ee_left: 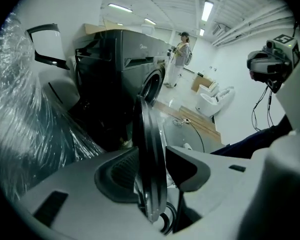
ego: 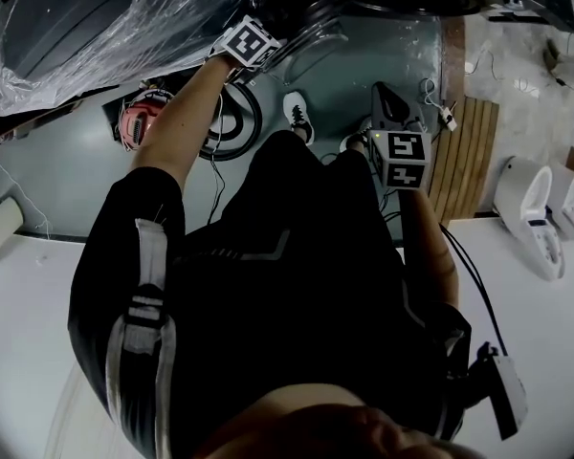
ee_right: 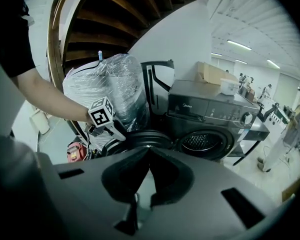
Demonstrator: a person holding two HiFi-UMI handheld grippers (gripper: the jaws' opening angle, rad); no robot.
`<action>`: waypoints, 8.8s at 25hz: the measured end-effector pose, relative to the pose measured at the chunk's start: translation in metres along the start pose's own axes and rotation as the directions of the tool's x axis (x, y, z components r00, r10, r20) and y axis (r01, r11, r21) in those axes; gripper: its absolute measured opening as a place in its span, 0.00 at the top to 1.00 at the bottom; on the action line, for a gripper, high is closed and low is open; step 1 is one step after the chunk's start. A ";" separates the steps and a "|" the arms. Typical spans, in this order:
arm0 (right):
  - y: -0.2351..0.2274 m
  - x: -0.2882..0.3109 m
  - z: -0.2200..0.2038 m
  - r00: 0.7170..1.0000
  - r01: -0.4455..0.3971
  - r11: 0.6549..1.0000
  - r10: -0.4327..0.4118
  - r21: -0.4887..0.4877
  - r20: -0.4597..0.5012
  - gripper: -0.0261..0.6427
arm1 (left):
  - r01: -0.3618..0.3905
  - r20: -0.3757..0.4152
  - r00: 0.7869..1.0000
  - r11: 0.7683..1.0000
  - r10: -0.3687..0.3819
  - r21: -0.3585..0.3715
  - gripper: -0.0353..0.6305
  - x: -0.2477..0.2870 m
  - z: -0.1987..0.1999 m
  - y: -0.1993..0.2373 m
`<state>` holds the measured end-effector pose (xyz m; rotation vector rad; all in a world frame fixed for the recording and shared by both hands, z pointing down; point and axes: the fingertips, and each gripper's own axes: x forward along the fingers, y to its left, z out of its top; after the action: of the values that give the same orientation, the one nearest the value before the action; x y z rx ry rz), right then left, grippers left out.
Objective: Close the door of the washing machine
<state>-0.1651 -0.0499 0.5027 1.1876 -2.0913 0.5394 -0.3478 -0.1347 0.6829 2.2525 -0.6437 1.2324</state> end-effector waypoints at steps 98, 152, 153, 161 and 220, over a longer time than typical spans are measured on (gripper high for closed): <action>-0.275 -0.101 -0.199 0.999 0.022 0.950 -0.013 0.312 -0.031 0.95 | 0.108 -0.291 0.909 0.506 0.299 0.856 0.71 0.171 0.211 -0.234; -0.402 0.148 -0.199 0.950 0.200 0.826 -0.031 0.528 -0.311 0.89 | 0.133 -0.280 0.954 0.692 0.103 0.709 0.75 0.241 0.349 -0.177; -0.405 0.151 -0.198 0.949 0.207 0.824 -0.038 0.528 -0.313 0.89 | 0.131 -0.277 0.956 0.697 0.100 0.705 0.75 0.241 0.352 -0.175; -0.426 0.162 -0.181 0.928 0.293 0.761 -0.081 0.579 -0.363 0.90 | 0.128 -0.256 0.964 0.722 0.071 0.680 0.75 0.245 0.371 -0.159; -0.515 0.254 -0.120 0.983 -0.045 0.917 0.111 0.396 -0.146 0.95 | -0.423 -0.226 0.874 0.902 0.431 0.085 0.76 0.220 0.392 -0.122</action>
<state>0.2285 -0.3821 0.7833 1.2272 -1.9463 1.0991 0.0788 -0.3195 0.6635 1.9972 -1.0703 1.7053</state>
